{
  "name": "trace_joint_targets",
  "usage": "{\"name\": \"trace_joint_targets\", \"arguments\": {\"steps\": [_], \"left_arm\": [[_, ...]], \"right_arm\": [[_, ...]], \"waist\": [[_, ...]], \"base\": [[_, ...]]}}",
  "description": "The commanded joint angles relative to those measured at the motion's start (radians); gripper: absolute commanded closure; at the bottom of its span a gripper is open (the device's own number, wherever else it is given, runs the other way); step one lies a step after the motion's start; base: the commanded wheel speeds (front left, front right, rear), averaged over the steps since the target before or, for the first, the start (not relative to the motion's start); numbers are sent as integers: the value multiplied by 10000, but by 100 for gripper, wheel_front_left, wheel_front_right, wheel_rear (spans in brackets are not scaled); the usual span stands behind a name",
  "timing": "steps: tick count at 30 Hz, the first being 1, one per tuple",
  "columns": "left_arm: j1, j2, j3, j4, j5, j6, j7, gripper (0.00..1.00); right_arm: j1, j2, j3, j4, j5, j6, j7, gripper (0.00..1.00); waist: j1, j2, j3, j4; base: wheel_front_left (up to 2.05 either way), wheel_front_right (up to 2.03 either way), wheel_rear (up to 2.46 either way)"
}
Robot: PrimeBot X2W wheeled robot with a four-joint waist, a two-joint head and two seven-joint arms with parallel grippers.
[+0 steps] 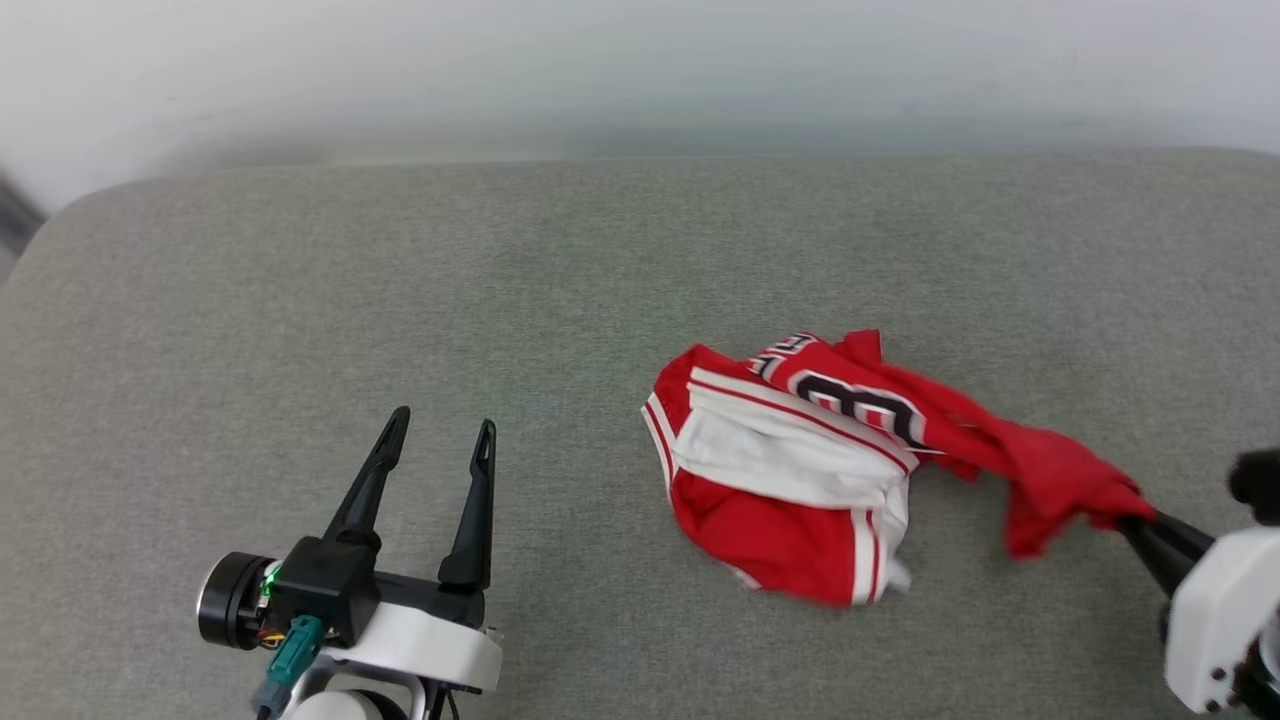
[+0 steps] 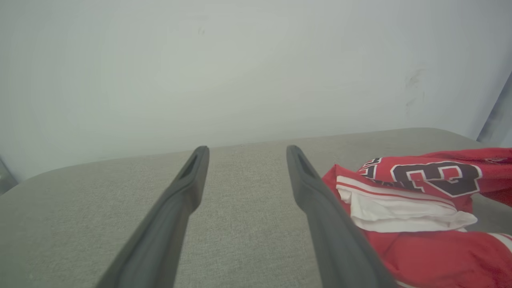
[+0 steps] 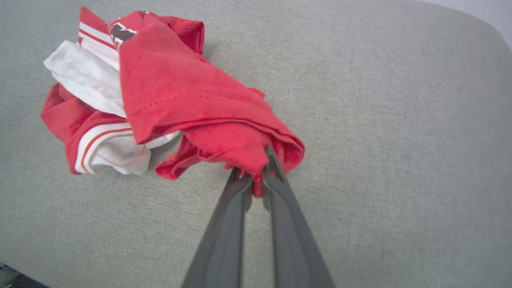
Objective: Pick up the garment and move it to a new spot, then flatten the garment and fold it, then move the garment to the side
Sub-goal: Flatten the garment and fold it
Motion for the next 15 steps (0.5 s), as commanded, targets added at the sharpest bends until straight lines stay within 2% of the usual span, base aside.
{"name": "trace_joint_targets", "arguments": {"steps": [1,7,13,15], "left_arm": [[-56,-7,-5,6,66,-40,-27,0],[-156,-24,-103,90,68,-71,-27,0],[-209,-26,-169,192,99,-114,-27,0],[-231,-27,-199,239,127,-130,-27,0]], "right_arm": [[455,184,-467,-33,-296,-7,247,100],[1402,795,-1502,845,-1005,-7,522,100],[1359,1019,-1742,2469,-1868,-11,-505,100],[1122,1193,-1672,2858,-2007,-10,-1049,0]], "waist": [[-2,0,19,-123],[-2,0,78,-181],[-2,0,117,-142],[-2,0,92,-140]], "base": [[0,0,0],[0,0,0],[0,0,0],[0,0,0]]}}
